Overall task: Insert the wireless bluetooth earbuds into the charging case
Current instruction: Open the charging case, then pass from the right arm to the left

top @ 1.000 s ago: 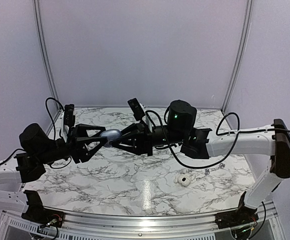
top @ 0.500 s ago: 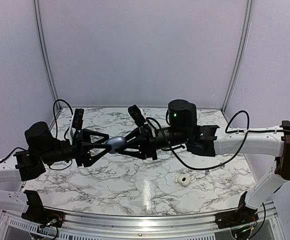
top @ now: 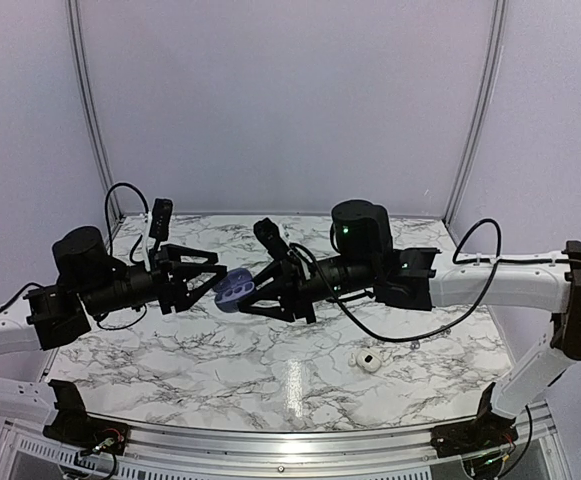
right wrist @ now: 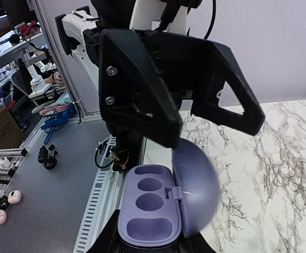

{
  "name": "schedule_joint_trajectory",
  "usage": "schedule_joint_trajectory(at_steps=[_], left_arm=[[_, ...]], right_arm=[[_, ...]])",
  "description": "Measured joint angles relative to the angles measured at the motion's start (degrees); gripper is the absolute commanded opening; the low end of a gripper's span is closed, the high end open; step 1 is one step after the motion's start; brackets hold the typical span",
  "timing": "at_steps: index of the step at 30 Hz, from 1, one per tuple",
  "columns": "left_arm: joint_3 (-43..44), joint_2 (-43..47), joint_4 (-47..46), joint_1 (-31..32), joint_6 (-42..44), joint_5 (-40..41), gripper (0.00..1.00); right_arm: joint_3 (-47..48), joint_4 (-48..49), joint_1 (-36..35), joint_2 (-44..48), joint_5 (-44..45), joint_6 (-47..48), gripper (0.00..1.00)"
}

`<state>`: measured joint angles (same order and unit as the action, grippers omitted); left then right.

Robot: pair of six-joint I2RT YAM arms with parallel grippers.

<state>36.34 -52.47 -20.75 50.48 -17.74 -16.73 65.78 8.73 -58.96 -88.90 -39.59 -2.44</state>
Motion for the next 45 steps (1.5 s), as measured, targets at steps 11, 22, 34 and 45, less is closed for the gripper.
schedule_joint_trajectory(at_steps=[11, 22, 34, 45], left_arm=[[0.9, 2.5, 3.5, -2.4, -1.4, 4.4, 0.70], [-6.1, 11.3, -1.1, -3.0, 0.3, -3.4, 0.68], [-6.2, 4.1, -10.0, 0.6, 3.0, -10.3, 0.56], [-6.2, 0.2, -18.2, 2.5, 4.0, -8.7, 0.47]], right_arm=[[-1.1, 1.8, 0.7, 1.1, -1.7, -0.5, 0.00], [-4.0, 11.8, 3.0, 3.9, -3.8, -7.0, 0.00], [-2.4, 20.5, 3.0, 0.0, -6.3, -12.1, 0.00], [-1.0, 22.5, 2.9, -0.6, -6.3, -12.6, 0.00]])
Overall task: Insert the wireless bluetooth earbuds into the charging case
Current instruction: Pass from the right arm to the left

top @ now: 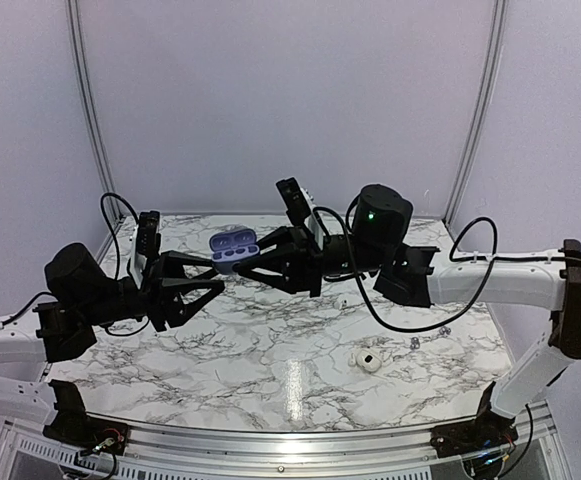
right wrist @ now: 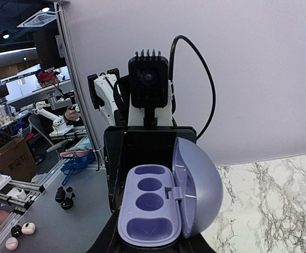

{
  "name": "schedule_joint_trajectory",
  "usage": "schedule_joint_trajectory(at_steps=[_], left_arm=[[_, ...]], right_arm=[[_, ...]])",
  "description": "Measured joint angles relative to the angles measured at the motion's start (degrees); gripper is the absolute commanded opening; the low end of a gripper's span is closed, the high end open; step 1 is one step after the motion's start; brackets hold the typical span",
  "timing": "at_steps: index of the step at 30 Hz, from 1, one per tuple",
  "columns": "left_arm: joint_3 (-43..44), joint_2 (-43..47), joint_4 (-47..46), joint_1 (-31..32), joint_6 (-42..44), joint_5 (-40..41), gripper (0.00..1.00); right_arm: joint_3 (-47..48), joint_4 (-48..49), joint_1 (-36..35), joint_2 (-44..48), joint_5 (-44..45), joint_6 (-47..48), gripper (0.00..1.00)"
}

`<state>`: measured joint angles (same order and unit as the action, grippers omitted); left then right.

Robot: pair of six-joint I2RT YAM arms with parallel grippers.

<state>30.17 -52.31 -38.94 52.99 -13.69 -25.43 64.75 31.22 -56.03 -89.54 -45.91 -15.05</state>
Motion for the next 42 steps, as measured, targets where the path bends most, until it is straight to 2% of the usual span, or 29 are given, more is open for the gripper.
schedule_joint_trajectory(at_steps=[24, 41, 42], left_arm=[[0.3, -2.8, -4.9, 1.0, 0.0, 3.4, 0.37], [0.3, -3.0, -6.3, 1.1, -0.2, 4.0, 0.14], [0.3, -3.0, -6.3, 1.1, -0.2, 4.0, 0.14]], right_arm=[[0.0, 2.3, -0.5, -2.0, -0.1, -0.4, 0.00], [0.0, 4.0, -0.6, -2.1, -0.1, -2.1, 0.00], [0.0, 4.1, -0.6, -2.1, -0.1, -2.1, 0.07]])
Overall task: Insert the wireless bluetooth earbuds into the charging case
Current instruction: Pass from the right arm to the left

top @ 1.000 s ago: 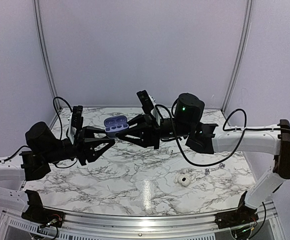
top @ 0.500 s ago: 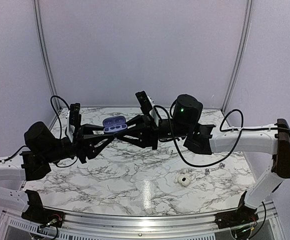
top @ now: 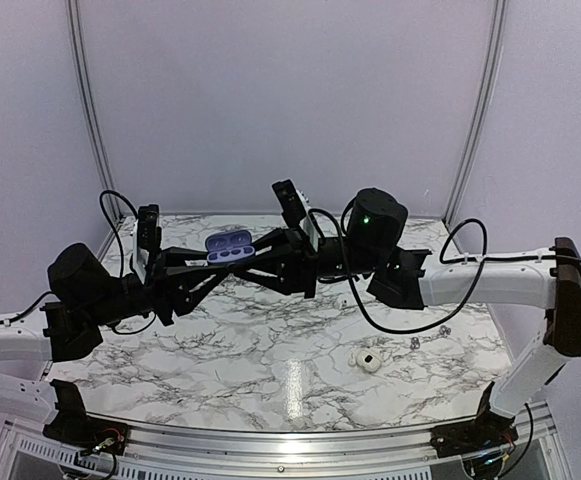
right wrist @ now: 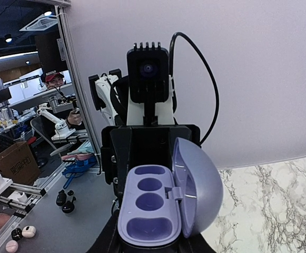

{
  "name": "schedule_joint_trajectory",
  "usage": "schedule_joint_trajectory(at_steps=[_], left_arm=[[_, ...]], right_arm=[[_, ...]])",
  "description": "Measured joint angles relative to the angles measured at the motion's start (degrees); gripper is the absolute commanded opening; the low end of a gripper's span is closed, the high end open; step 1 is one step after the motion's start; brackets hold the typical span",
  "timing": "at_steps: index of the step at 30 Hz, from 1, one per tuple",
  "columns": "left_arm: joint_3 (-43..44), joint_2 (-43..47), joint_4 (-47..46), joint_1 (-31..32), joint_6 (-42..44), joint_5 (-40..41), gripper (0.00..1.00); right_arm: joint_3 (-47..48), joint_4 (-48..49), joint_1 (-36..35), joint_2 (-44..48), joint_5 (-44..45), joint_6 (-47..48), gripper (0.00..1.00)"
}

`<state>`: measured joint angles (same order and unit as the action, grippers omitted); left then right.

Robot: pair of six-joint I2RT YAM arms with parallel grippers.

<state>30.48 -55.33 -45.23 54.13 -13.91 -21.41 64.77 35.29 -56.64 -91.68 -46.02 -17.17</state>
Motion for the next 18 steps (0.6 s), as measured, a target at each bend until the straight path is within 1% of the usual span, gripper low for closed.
schedule_joint_trajectory(at_steps=[2, 4, 6, 11, 14, 18], left_arm=[[0.0, 0.0, 0.0, 0.0, 0.0, 0.0, 0.12], [0.0, 0.1, 0.0, 0.0, 0.0, 0.0, 0.11], [-0.2, 0.3, 0.0, 0.0, 0.0, -0.1, 0.10], [-0.9, 2.1, 0.0, 0.0, 0.0, -0.1, 0.10], [-1.6, 2.9, 0.4, 0.0, 0.3, 0.0, 0.09], [-2.6, 3.6, 2.1, 0.0, 1.4, 0.2, 0.08]], right_arm=[[0.0, 0.2, 0.0, 0.0, 0.0, -0.2, 0.26], [0.0, 0.2, 0.0, 0.0, 0.0, -0.2, 0.39], [0.0, 0.2, 0.0, -0.1, -0.1, -0.6, 0.47], [0.0, -0.8, 0.3, 0.0, -1.2, -0.5, 0.71], [-0.1, -3.6, 0.8, 0.7, -1.3, 0.5, 0.78], [-1.7, -7.3, 2.0, 3.7, -1.0, 1.7, 0.80]])
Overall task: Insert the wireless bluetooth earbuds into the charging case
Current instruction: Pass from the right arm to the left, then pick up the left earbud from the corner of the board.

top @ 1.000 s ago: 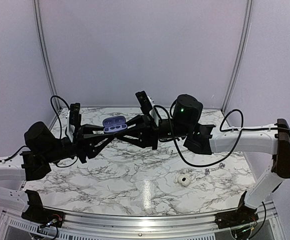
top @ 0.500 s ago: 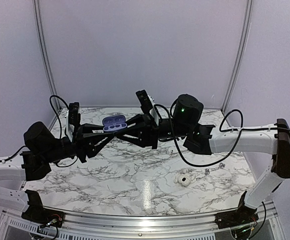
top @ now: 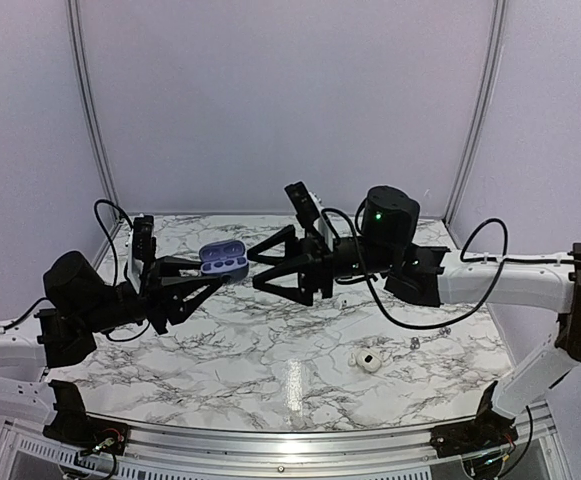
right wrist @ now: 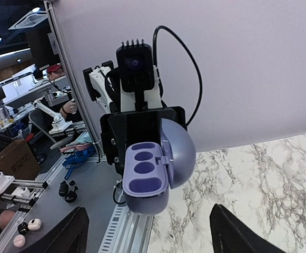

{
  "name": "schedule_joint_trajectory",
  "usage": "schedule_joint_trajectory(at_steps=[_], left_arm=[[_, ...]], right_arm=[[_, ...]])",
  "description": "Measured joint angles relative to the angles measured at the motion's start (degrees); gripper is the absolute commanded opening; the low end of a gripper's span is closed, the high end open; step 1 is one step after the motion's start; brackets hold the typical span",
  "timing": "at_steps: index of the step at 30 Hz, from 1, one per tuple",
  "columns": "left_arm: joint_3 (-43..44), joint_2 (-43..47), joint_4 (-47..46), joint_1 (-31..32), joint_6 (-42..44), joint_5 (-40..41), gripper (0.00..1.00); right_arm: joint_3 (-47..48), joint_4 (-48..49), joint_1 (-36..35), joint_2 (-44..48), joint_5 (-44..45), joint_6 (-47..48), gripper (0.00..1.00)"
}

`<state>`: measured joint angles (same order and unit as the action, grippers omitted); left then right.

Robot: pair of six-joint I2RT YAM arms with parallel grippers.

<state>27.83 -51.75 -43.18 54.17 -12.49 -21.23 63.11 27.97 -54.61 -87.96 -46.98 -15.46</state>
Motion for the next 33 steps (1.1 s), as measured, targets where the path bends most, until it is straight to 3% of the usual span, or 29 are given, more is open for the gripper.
schedule_joint_trajectory(at_steps=[5, 8, 15, 20, 25, 33], left_arm=[[-1.7, 1.1, 2.8, 0.0, 2.0, 1.4, 0.08], [-3.0, 1.3, 4.0, 0.0, 2.8, 2.4, 0.08], [-3.8, 1.1, 5.2, 0.0, 4.1, 3.6, 0.08], [-3.7, -0.8, 5.3, 0.0, 4.4, 3.8, 0.09], [-3.7, -1.7, 5.4, 0.0, 4.4, 3.8, 0.09], [-3.9, -1.1, 5.4, 0.0, 4.4, 3.7, 0.09]], right_arm=[[-3.6, -8.2, 4.0, 7.0, 4.1, 0.7, 0.80], [-4.9, -16.7, 7.2, 11.8, 11.0, 0.7, 0.80], [-10.1, -41.2, 17.1, 22.2, 29.8, -3.0, 0.73], [-17.7, -53.5, 24.2, 26.2, 36.2, -6.8, 0.65], [-24.6, -58.9, 25.9, 28.2, 39.3, -12.1, 0.60], [-29.9, -58.8, 25.9, 30.4, 43.1, -19.8, 0.55]])
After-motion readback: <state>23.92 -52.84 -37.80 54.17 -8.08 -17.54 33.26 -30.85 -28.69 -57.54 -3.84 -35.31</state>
